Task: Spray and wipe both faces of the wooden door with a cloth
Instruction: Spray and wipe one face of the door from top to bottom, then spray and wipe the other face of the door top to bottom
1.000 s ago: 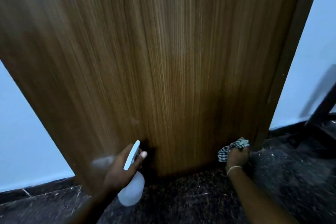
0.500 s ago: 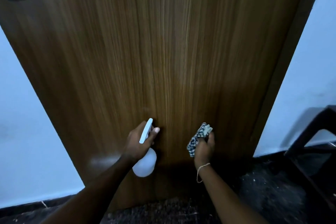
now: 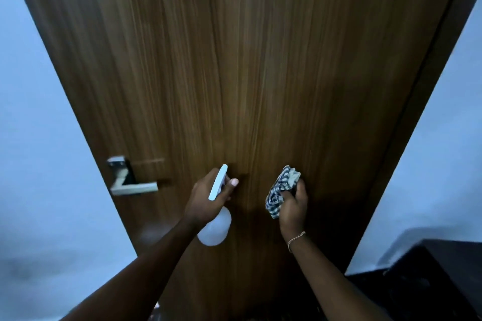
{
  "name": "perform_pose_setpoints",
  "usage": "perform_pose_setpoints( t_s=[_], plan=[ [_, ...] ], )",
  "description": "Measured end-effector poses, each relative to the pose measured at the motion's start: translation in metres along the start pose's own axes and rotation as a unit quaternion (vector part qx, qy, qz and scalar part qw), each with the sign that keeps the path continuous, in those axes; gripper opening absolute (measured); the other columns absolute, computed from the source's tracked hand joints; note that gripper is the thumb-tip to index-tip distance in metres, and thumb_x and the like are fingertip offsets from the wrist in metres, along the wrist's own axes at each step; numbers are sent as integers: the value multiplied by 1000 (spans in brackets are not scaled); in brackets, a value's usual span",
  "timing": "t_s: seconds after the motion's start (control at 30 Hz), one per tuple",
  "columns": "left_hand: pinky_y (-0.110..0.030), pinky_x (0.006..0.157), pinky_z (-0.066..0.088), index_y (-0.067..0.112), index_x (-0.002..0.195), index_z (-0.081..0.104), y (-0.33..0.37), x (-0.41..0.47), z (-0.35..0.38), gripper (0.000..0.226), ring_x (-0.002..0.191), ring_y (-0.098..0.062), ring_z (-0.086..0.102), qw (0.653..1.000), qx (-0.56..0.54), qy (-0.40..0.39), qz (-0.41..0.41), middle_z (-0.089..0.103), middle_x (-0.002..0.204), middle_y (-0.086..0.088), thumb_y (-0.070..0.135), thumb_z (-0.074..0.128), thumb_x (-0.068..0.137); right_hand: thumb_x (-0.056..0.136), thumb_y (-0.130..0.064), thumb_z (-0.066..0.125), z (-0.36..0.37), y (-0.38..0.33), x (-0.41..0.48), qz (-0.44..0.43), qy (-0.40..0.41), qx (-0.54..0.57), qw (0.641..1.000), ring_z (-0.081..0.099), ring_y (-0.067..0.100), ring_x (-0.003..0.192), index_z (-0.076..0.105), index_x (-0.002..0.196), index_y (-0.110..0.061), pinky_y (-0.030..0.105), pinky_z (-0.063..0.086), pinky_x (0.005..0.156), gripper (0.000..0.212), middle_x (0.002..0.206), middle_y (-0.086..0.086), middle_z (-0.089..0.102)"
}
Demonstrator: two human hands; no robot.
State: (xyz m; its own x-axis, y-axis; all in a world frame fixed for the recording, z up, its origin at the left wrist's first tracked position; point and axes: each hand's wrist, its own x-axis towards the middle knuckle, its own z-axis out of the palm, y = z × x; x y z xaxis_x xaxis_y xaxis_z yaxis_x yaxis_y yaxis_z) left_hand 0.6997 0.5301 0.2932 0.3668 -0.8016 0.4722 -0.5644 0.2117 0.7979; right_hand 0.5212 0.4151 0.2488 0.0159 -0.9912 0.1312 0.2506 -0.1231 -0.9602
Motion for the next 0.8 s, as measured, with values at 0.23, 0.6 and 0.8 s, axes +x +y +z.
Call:
perform_pose_setpoints(
  t_s=[0.23, 0.6, 0.8],
  plan=[
    [-25, 83, 58, 34, 109, 61, 104, 44, -73, 35, 105, -5, 70, 999, 28, -39, -12, 72, 110, 14, 41, 85, 85, 94, 5, 47, 69, -147, -27, 1, -121, -12, 993, 65, 13, 114, 54, 142, -20, 42, 53, 100, 54, 127, -4, 68],
    [-4, 84, 45, 30, 126, 56, 122, 13, -180, 52, 103, 13, 62, 992, 70, 98, -38, 64, 110, 25, 46, 76, 81, 85, -5, 64, 188, -170, -82, 47, -324, -21, 945, 70, 25, 107, 73, 114, -14, 47, 56, 94, 31, 112, 5, 75],
    [-19, 72, 47, 25, 104, 58, 78, -27, -279, 36, 86, -1, 66, 978, 128, 126, -105, 67, 92, 16, 41, 65, 72, 94, -26, 60, 258, -128, -122, -69, -385, -294, 872, 65, 22, 84, 70, 76, -14, 40, 51, 79, 24, 86, 9, 72]
  ],
)
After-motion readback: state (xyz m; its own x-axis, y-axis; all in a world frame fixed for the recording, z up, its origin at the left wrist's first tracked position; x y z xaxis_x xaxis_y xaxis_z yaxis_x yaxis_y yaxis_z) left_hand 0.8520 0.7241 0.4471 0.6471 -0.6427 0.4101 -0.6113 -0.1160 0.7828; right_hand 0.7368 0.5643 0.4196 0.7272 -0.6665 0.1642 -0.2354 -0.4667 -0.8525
